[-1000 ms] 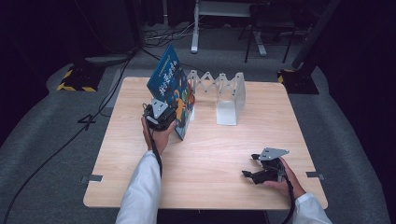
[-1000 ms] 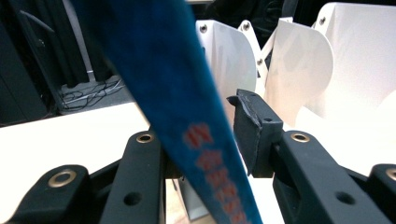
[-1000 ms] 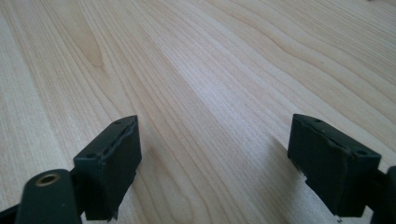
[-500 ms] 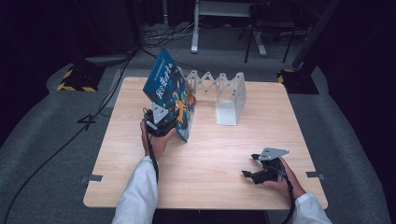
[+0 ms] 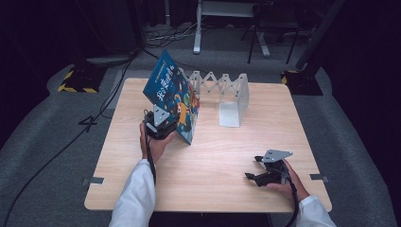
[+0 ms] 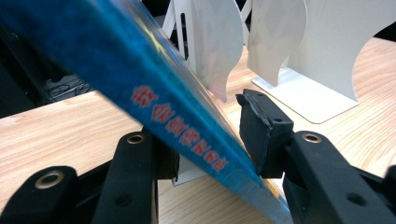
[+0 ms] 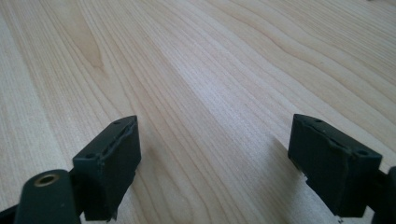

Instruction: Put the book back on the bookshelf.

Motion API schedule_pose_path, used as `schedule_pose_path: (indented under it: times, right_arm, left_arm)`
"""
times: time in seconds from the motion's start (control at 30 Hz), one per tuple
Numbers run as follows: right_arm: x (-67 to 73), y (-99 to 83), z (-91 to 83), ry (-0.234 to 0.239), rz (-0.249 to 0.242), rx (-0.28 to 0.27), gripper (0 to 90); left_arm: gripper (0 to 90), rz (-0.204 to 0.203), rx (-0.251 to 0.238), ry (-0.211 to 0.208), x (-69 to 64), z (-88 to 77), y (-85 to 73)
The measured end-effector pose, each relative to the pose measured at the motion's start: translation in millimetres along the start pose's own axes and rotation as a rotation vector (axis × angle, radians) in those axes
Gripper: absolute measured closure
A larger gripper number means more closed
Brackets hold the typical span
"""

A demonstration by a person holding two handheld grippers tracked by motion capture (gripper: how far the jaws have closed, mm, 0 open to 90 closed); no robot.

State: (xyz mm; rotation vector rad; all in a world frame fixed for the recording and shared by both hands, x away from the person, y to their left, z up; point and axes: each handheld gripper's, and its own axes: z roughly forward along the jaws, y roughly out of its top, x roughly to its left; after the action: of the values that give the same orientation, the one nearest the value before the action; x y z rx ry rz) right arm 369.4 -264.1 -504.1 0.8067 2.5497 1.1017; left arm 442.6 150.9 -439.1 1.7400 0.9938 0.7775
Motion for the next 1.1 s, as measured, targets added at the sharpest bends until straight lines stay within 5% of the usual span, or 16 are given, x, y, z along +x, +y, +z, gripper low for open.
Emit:
schedule_pose_path:
  times: [0.3,0.4,0.67,1.1]
  right_arm:
    - [-0.1,0.0,0.0,0.001,0.0,0.0,17.3]
    - [-0.1,0.0,0.0,0.0,0.0,0.001,17.0]
    - [-0.5,0.3,-0.1,-0.001,0.001,0.004,16.9]
    - [-0.5,2.8,-1.6,-0.025,0.009,0.031,17.2]
  left_arm:
    - [53.0,0.027,0.002,-0.009,2.5,-7.4,4.8]
    - [49.3,0.073,0.039,-0.022,1.3,-10.6,8.3]
    - [43.9,0.118,0.106,-0.079,0.9,-17.8,9.2]
    - [28.0,0.128,0.187,-0.119,-0.4,-29.2,9.3]
